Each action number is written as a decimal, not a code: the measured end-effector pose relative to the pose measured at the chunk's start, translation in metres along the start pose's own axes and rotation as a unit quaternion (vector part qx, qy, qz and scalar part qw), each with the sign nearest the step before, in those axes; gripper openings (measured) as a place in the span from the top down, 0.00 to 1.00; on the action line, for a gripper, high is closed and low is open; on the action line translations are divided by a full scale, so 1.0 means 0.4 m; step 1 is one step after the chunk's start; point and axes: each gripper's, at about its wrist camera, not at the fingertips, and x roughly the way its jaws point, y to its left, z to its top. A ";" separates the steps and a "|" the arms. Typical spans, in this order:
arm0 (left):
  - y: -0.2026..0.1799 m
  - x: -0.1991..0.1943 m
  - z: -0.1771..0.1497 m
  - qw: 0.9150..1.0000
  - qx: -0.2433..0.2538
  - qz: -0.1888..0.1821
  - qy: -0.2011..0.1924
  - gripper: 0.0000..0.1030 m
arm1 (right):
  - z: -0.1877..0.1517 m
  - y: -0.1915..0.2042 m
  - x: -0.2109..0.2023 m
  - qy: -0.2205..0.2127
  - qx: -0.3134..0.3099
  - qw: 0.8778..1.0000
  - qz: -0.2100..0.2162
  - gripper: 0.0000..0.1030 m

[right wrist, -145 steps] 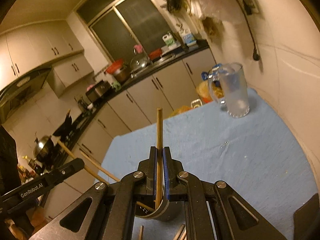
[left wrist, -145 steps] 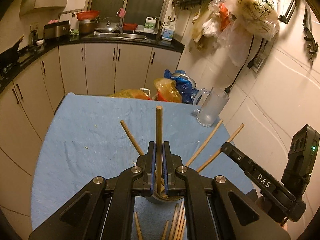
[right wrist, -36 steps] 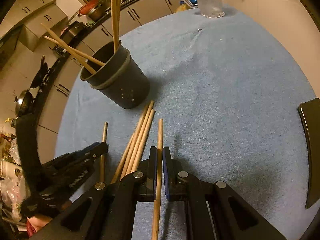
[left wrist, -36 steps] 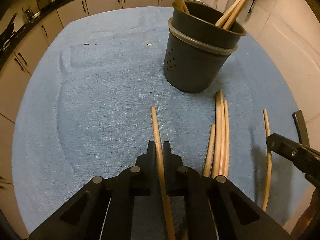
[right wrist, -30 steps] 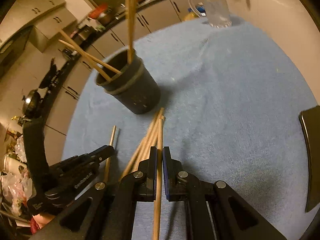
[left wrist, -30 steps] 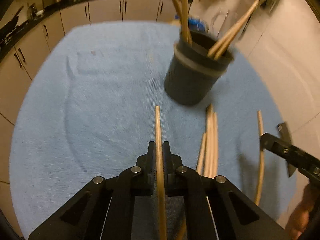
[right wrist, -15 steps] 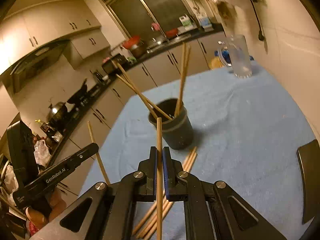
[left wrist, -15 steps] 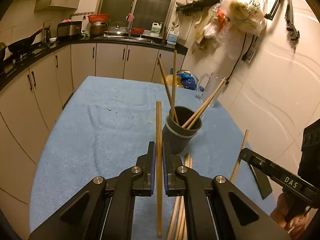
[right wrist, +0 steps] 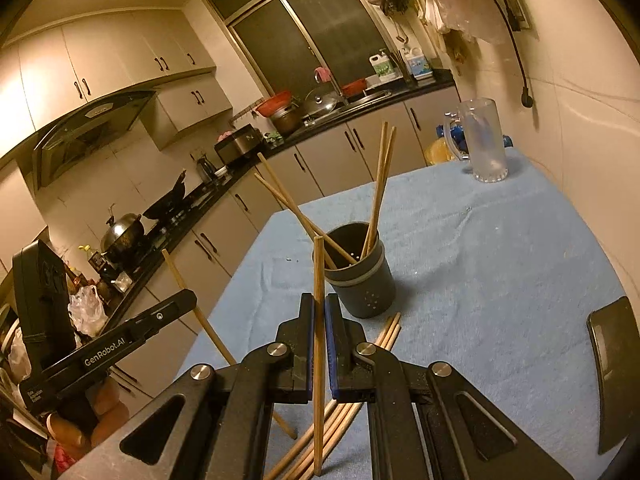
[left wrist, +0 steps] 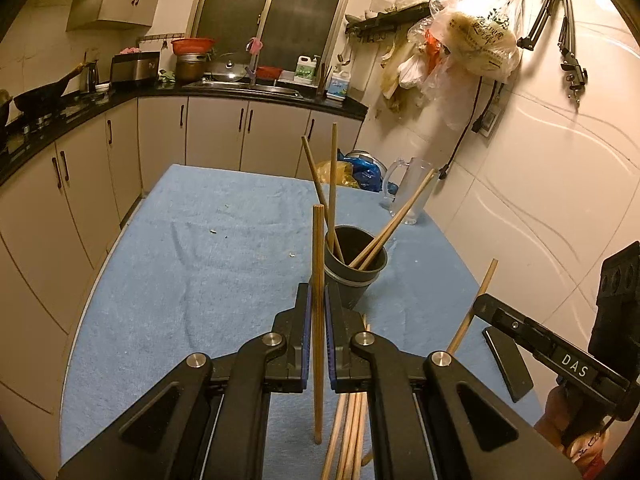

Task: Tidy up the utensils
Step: 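Carry the left tool's chopstick above the black cup while the right tool carries its chopstick there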

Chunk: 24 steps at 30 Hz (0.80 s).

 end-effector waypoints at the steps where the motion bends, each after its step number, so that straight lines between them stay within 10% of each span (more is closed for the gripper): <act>1: 0.000 -0.002 0.001 1.000 -0.001 0.000 -0.001 0.94 | 0.000 0.001 -0.002 -0.002 -0.001 1.000 0.000 0.95; 24: -0.012 -0.014 0.025 1.000 0.008 -0.002 -0.007 0.94 | 0.036 -0.006 -0.034 -0.030 0.005 1.000 -0.002 0.95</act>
